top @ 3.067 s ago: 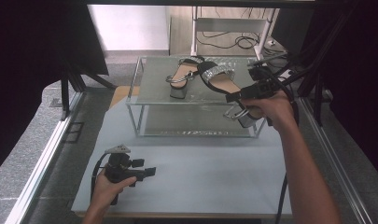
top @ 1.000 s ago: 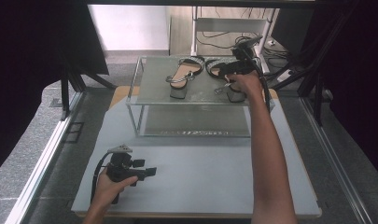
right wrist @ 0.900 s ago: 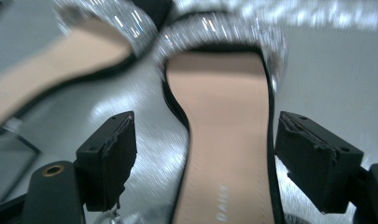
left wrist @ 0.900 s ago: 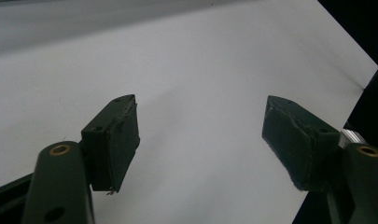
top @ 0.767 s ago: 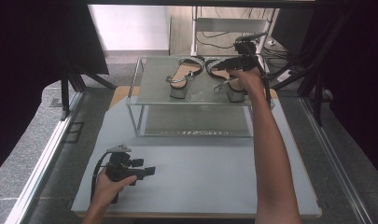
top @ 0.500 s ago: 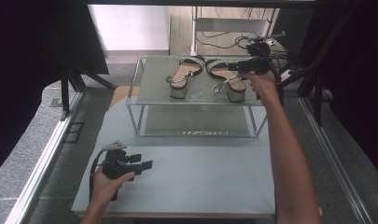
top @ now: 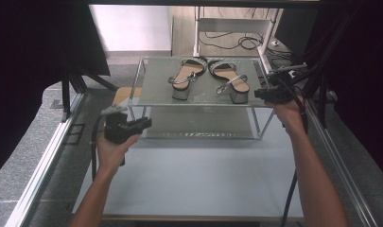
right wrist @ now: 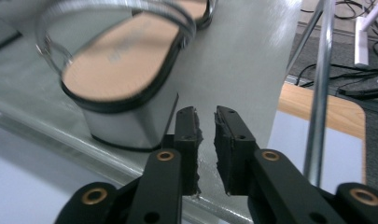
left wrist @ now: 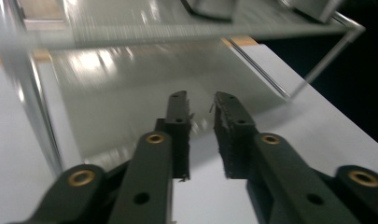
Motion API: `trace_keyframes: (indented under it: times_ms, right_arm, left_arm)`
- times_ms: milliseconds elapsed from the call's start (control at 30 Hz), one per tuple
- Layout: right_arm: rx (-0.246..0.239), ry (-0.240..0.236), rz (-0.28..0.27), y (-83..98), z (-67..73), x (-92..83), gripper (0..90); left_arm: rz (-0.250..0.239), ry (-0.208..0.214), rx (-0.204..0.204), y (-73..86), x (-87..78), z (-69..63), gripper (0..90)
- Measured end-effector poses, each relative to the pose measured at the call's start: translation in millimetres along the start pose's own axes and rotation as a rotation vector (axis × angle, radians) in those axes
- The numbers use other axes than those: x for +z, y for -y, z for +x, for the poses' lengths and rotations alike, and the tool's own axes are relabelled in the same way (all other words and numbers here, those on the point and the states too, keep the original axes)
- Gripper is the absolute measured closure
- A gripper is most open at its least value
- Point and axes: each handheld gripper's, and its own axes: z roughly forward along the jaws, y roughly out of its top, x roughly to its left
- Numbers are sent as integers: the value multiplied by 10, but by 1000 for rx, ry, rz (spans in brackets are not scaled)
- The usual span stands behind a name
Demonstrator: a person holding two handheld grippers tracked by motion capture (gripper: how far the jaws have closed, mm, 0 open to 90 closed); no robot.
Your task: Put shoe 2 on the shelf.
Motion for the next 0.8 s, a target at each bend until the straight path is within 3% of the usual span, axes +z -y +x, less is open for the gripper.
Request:
trace_keyframes:
  times_ms: [167,233,267,367,467,500,633,800]
  right_arm:
    - [-5,-17,14,103,26,111,829]
    - [-9,-14,17,111,45,127,838]
    - [-13,-12,8,107,84,136,837]
    - [-29,6,10,94,170,151,854]
    - [-36,24,10,87,201,147,858]
    - [-30,28,6,84,208,144,857]
    - [-27,39,-17,69,214,136,856]
    - [-36,40,-33,31,223,205,900]
  left_arm:
    - [22,-50,0,-369,240,73,834]
    - [25,-59,-3,-422,289,90,844]
    - [31,-83,-6,-509,392,126,848]
    - [54,-99,-27,-592,568,164,858]
    - [70,-102,-35,-631,680,170,861]
    - [77,-96,-30,-672,768,147,862]
    - [86,-107,-8,-744,863,103,873]
    - [116,-70,-1,-804,1027,19,900]
